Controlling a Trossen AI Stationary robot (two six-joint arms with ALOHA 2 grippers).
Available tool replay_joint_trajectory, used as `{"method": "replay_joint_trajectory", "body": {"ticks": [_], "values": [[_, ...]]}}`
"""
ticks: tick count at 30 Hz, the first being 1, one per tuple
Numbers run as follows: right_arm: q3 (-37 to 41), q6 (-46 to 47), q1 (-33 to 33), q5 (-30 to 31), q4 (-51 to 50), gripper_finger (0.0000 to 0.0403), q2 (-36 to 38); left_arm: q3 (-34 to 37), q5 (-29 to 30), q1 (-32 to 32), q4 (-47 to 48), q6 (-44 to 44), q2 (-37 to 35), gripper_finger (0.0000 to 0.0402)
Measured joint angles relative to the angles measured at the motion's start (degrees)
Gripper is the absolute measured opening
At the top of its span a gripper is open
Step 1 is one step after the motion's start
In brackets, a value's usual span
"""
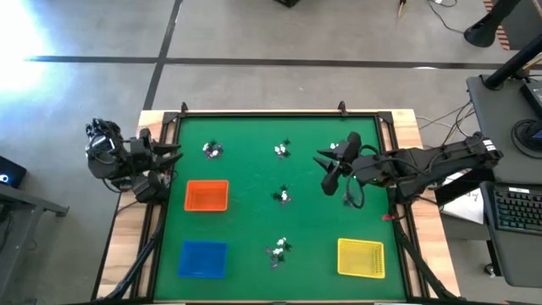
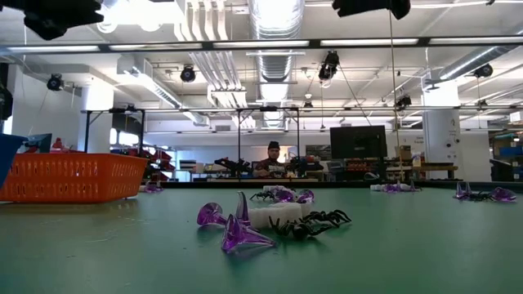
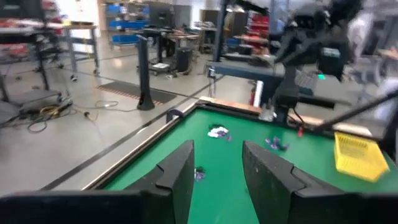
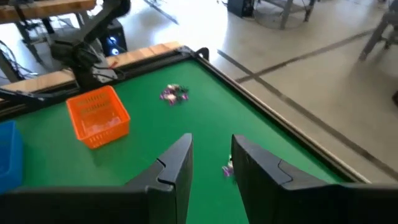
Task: Sort Halloween decoration
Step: Put the violet witch hat toy into the orange bin
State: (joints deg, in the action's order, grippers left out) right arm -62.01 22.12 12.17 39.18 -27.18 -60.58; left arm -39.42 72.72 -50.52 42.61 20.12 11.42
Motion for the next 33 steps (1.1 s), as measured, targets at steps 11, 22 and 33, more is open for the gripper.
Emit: {"method": "replay_joint_trajectory", "body": {"ticks": [11, 22, 33], "values": [[1.1, 5.0, -6.0, -0.6, -2.8, 0.0105, -1.4, -0.6, -3.7, 0.0, 1.0, 8.5, 0.1, 0.0115], [1.1, 4.8, -13.8, -9.3, -2.5, 0.0105, -5.6, -2.8, 3.2, 0.2, -1.1, 3.8, 1.5, 0.0115], [0.6, 3.8, -15.7, -10.3, -2.5, 0.0105, -7.8, -9.6, 1.4, 0.2, 1.0, -3.0, 0.4, 0.0115]]}}
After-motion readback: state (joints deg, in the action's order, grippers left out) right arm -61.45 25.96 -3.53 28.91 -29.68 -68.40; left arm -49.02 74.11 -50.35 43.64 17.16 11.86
